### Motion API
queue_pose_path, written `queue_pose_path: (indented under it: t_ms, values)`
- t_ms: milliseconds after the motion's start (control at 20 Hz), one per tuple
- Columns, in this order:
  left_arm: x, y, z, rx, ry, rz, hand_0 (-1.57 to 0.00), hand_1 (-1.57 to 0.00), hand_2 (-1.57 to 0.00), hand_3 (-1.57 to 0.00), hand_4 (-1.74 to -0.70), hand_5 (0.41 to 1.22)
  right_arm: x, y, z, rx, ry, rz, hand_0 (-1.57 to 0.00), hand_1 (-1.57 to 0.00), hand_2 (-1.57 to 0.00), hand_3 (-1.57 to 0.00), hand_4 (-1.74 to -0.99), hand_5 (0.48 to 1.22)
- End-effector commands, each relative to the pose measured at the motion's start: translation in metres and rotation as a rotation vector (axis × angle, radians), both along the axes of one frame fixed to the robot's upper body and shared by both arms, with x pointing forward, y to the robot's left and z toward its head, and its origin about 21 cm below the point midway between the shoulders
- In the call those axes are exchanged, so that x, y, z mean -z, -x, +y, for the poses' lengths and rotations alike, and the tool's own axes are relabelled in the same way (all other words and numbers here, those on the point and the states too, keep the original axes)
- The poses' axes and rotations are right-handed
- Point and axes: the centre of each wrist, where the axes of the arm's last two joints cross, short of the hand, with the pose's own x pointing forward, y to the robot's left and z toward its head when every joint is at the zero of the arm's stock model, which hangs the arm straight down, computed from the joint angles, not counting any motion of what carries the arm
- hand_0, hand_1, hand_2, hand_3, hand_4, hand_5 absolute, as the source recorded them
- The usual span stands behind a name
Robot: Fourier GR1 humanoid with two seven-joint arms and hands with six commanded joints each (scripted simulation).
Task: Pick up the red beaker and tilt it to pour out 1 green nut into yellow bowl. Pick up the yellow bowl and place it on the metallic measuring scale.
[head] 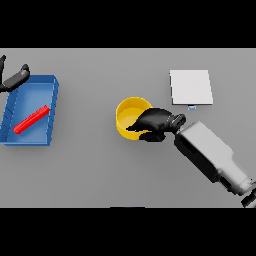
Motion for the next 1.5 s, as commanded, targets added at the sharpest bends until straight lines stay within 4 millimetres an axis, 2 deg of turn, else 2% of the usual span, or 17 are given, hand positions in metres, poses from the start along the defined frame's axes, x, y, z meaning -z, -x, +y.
queue_pose_path:
  t_ms: [0, 150, 350, 550, 650, 700, 850, 900, 950, 1250, 1450]
  values:
    - [-0.002, -0.002, -0.002, -0.001, 0.003, 0.001, 0.0, 0.0, 0.0, 0.0, -0.79, 0.734, -0.001, 0.001, -0.001, 0.001, 0.003, 0.002, -1.31, -1.26, -1.25, -1.09, -1.642, 1.175]
    - [0.002, 0.0, -0.007, 0.006, 0.007, 0.002, 0.0, 0.0, 0.0, 0.0, -0.79, 0.727, -0.012, -0.003, -0.001, 0.024, 0.021, -0.021, -1.44, -1.41, -1.41, -1.15, -1.683, 1.197]
    - [0.003, 0.003, -0.003, 0.002, -0.01, -0.002, 0.0, 0.0, 0.0, 0.0, -0.78, 0.727, -0.027, -0.001, -0.009, 0.029, 0.0, -0.024, -1.52, -1.51, -1.5, -1.35, -1.711, 1.211]
    - [-0.002, 0.001, 0.001, -0.004, -0.009, -0.011, 0.0, 0.0, 0.0, 0.0, -0.79, 0.733, -0.055, -0.005, -0.016, 0.04, -0.011, -0.05, -1.55, -1.54, -1.54, -1.33, -1.721, 1.217]
    - [-0.004, 0.0, 0.003, -0.003, -0.003, -0.016, 0.0, 0.0, 0.0, 0.0, -0.8, 0.737, -0.061, -0.008, -0.02, 0.073, 0.016, -0.053, -1.56, -1.55, -1.55, -1.31, -1.722, 1.218]
    - [-0.004, 0.001, 0.003, 0.002, -0.005, -0.023, 0.0, 0.0, 0.0, 0.0, -0.8, 0.737, -0.063, -0.01, -0.02, 0.077, 0.019, -0.053, -1.56, -1.55, -1.56, -1.36, -1.724, 1.218]
    - [-0.005, 0.002, 0.004, 0.009, -0.01, -0.022, 0.0, 0.0, 0.0, 0.0, -0.8, 0.744, -0.071, -0.016, -0.027, 0.1, 0.015, -0.066, -1.57, -1.56, -1.56, -1.29, -1.723, 1.219]
    - [-0.008, 0.001, 0.006, 0.005, -0.012, -0.025, 0.0, 0.0, 0.0, 0.0, -0.8, 0.747, -0.075, -0.02, -0.031, 0.118, 0.019, -0.087, -1.57, -1.56, -1.56, -1.27, -1.723, 1.219]
    - [-0.006, 0.0, 0.004, 0.009, -0.007, -0.017, 0.0, 0.0, 0.0, 0.0, -0.79, 0.748, -0.077, -0.023, -0.035, 0.139, 0.029, -0.11, -1.47, -1.53, -1.57, -1.28, -1.723, 1.22]
    - [-0.009, -0.002, 0.006, -0.006, 0.006, -0.019, 0.0, 0.0, 0.0, 0.0, -0.8, 0.755, -0.093, -0.043, -0.066, 0.257, 0.054, -0.182, -1.54, -1.56, -1.57, -1.42, -1.726, 1.221]
    - [-0.005, 0.001, 0.007, 0.003, 0.001, -0.012, 0.0, 0.0, 0.0, 0.0, -0.8, 0.754, -0.092, -0.056, -0.087, 0.325, 0.078, -0.199, -1.56, -1.57, -1.57, -1.31, -1.724, 1.221]
